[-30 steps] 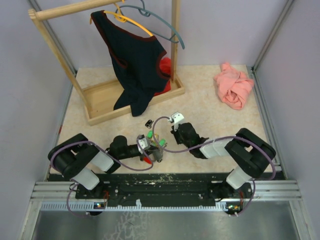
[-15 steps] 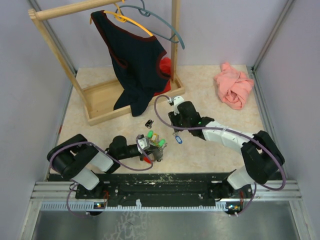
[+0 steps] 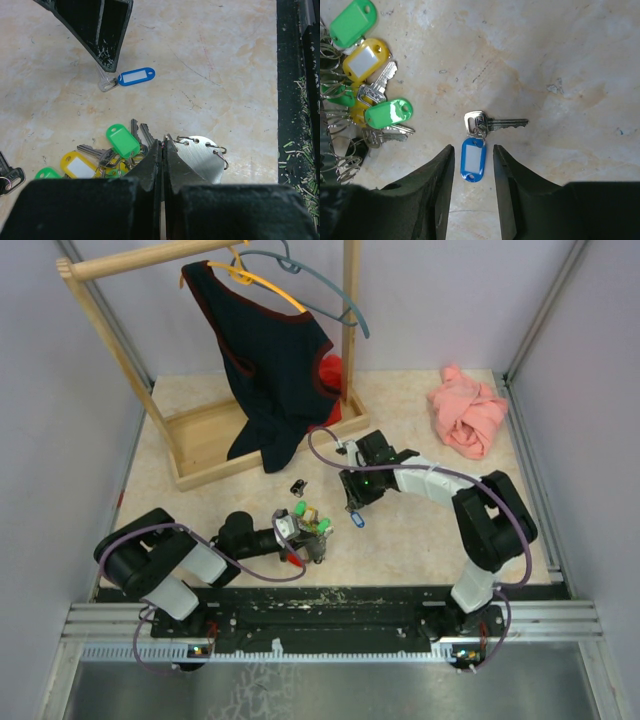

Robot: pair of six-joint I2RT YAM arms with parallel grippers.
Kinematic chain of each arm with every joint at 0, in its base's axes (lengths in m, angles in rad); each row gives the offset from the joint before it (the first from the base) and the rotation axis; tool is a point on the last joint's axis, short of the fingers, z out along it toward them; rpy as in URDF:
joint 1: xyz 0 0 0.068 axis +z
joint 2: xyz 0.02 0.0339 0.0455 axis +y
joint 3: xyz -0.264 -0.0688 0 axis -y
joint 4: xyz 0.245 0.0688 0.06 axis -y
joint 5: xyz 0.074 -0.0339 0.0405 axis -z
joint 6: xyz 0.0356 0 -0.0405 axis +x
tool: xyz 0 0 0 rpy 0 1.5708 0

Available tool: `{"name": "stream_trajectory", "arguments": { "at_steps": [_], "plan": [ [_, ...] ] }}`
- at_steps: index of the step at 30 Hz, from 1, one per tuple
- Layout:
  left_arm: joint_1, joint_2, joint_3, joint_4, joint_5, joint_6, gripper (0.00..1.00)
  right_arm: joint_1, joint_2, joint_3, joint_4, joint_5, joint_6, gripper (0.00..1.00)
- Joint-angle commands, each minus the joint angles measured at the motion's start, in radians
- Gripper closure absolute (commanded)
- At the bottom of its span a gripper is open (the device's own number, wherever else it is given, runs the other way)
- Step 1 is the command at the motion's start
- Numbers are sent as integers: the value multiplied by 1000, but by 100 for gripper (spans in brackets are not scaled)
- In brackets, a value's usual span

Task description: Put the keys on the keyring

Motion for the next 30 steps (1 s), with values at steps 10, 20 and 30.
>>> {"name": "stream_trajectory", "arguments": {
  "at_steps": [10, 20, 30],
  "plan": [
    [-4, -16, 3, 32, 11, -9, 99, -7, 115, 97, -13, -67, -58, 71],
    [-4, -14, 6, 31, 13, -9, 99, -7, 115, 100, -14, -85, -71, 91],
    [-4, -19, 6, 28, -1, -13, 99, 18, -130, -109, 219, -37, -95, 100]
  ]
}}
